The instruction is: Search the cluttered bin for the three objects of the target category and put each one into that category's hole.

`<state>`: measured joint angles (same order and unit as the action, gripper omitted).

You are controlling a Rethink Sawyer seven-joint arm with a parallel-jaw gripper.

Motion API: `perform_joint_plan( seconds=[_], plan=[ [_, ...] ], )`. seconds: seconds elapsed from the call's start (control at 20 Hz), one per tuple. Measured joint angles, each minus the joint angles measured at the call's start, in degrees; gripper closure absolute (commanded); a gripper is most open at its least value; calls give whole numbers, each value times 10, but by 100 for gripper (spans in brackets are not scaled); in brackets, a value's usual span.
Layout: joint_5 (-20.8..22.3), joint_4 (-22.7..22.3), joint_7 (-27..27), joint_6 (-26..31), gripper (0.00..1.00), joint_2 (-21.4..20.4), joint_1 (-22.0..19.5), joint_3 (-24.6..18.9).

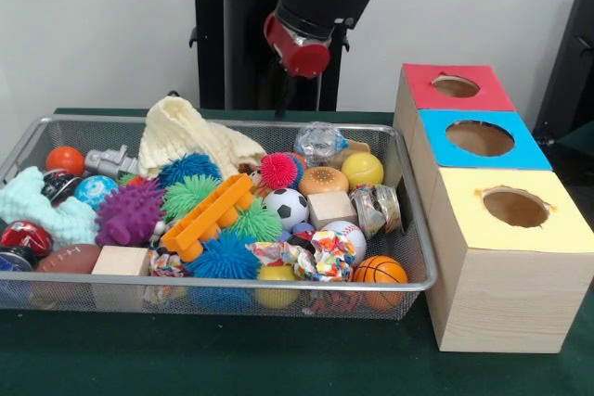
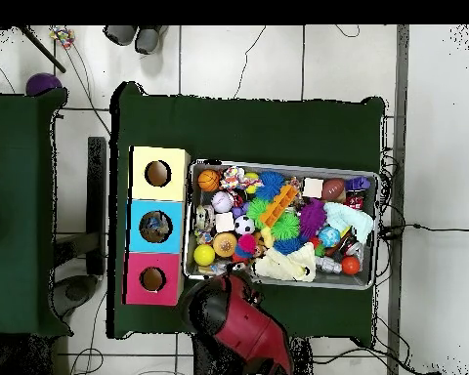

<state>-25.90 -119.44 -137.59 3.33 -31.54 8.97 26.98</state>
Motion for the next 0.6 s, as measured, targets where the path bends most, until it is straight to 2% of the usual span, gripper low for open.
perform_joint_plan(
  seconds=[0.25, 0.6],
  plan=[
    [0, 50, 0, 9, 0, 22, -21, 18],
    [-5, 98, 0, 39, 0, 55, -14, 48]
  ],
)
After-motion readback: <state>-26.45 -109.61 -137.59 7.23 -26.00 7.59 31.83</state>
